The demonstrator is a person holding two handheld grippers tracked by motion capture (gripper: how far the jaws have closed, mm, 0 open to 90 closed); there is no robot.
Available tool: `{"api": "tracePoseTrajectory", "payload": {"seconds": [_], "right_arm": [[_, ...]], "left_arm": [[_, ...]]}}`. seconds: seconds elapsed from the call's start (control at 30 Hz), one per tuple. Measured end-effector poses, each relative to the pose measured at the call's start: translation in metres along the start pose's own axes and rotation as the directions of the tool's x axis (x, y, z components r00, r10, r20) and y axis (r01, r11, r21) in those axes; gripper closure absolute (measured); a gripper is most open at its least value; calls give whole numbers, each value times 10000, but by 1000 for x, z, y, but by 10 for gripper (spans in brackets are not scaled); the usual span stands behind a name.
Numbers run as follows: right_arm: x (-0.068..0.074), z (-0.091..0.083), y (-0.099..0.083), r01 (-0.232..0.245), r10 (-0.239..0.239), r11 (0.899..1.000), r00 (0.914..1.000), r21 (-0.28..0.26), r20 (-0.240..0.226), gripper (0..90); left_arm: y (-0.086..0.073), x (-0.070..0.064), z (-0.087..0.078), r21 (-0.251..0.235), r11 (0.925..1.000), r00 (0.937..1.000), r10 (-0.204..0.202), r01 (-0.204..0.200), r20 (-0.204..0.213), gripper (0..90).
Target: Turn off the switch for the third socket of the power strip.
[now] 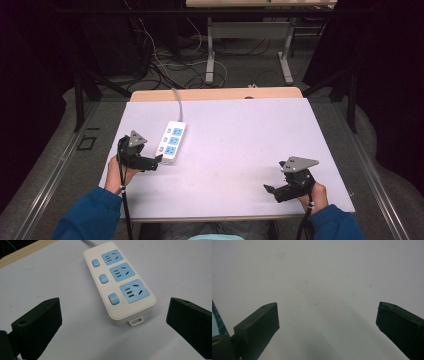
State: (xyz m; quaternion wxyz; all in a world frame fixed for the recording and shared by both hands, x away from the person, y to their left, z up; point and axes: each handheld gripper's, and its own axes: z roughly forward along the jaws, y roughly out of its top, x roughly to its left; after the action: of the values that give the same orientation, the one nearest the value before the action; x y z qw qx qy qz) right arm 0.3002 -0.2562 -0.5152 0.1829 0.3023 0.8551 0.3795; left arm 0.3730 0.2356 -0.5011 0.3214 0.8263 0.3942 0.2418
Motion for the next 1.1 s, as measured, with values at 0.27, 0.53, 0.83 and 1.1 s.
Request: {"api": "tracePoseTrajectory", "payload": {"seconds": [0.27,0.53,0.83,1.1], "right_arm": [[1,0,0,-5,6,10000,10000,-42,59,41],[1,0,0,-11,11,10000,10000,-40,47,41],[1,1,0,-32,33,10000,10000,-47,62,41],[1,1,0,-26,26,10000,10000,-55,75,41]], "left_arm": [[-9,-7,-9,-139,9999,9999,39,-36,162,3],[-17,-11,-18,-178,9998,9996,93,-88,275,3],[-27,-12,-27,-172,9998,9996,54,-49,283,3],[-38,-12,-32,-169,9999,9995,31,-26,329,3]]}}
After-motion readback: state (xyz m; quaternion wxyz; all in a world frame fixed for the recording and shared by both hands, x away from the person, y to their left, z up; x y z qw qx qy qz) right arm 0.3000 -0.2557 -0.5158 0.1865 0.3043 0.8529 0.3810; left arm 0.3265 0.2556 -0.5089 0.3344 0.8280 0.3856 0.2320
